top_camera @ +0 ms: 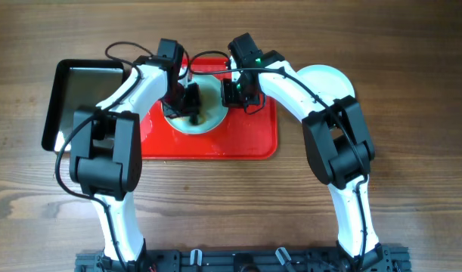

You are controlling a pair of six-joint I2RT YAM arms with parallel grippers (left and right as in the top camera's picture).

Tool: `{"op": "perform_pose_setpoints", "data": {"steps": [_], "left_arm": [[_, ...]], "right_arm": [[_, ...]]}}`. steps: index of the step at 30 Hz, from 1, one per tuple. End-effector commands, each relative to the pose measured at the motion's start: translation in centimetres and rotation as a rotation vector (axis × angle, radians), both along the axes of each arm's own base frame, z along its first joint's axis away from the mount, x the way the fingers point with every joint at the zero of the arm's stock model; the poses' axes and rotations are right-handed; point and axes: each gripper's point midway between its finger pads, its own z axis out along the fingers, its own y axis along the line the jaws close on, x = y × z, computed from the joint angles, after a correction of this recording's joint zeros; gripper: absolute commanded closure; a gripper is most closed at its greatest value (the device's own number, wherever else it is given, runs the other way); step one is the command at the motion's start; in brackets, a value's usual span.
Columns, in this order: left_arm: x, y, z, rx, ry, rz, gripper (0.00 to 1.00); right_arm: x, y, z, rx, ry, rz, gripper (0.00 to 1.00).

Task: Clean dirty plates on tray and stack at the side
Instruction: 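Scrub the last plate with the sponge in the left gripper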

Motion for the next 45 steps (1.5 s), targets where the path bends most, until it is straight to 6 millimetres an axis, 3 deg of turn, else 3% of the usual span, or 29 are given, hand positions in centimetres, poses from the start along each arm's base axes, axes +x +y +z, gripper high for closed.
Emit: {"op": "perform_pose_setpoints", "data": {"steps": [1,3,9,17,19,21,23,26,28,30,32,33,36,38,41,45], "left_arm": [[-3.7,0.0,-3.8,-0.006,0.152,-0.057,0.96],[-3.2,0.3,-3.9,-0.004,0.135,-0.044,0.96],[-0.5,5.9,-5.0,0.309,0.055,0.221,0.96],[1.2,10.7,-4.2,0.577,-0.061,0.300,0.96],[1.2,10.9,-4.2,0.587,-0.063,0.300,0.96],[0.6,9.3,-4.6,0.502,-0.023,0.259,0.96],[-0.4,5.0,-4.9,0.254,0.040,0.122,0.96],[-2.1,-0.9,-3.4,-0.101,0.100,-0.039,0.96],[-3.0,-2.6,-2.4,-0.218,0.120,-0.089,0.96],[-3.1,-2.8,-2.1,-0.251,0.120,-0.105,0.96],[-2.4,-1.4,-2.4,-0.219,0.112,-0.063,0.96],[-2.1,0.6,-3.2,-0.126,0.130,0.023,0.96],[-2.7,9.3,-4.7,0.302,0.197,0.345,0.96],[-3.9,12.1,-4.2,0.443,0.234,0.427,0.96],[-4.4,12.2,-4.0,0.477,0.246,0.435,0.96],[-2.1,11.4,-3.5,0.461,0.156,0.348,0.96]], "right_arm": [[-0.8,-0.2,-1.6,-0.023,0.031,0.017,0.96],[-0.8,-0.2,-1.6,-0.023,0.031,0.017,0.96],[-0.8,-0.2,-1.6,-0.024,0.033,0.018,0.96],[-0.9,-0.2,-1.6,-0.025,0.030,0.027,0.96],[-0.9,-0.2,-1.6,-0.025,0.030,0.028,0.96],[-0.9,-0.2,-1.6,-0.025,0.030,0.028,0.96],[-0.9,-0.2,-1.6,-0.025,0.028,0.031,0.96],[-0.8,-0.3,-1.6,-0.025,0.028,0.031,0.96],[-0.8,-0.3,-1.6,-0.025,0.028,0.031,0.96],[-0.8,-0.2,-1.6,-0.025,0.028,0.032,0.96],[-0.8,-0.2,-1.6,-0.025,0.028,0.031,0.96],[-0.9,-0.2,-1.6,-0.025,0.028,0.032,0.95],[-0.8,-0.2,-1.6,-0.025,0.027,0.032,0.96],[-0.8,-0.2,-1.6,-0.023,0.025,0.031,0.96],[-0.7,-0.1,-1.6,-0.021,0.020,0.031,0.96],[-0.7,-0.2,-1.6,-0.022,0.021,0.032,0.96]]}}
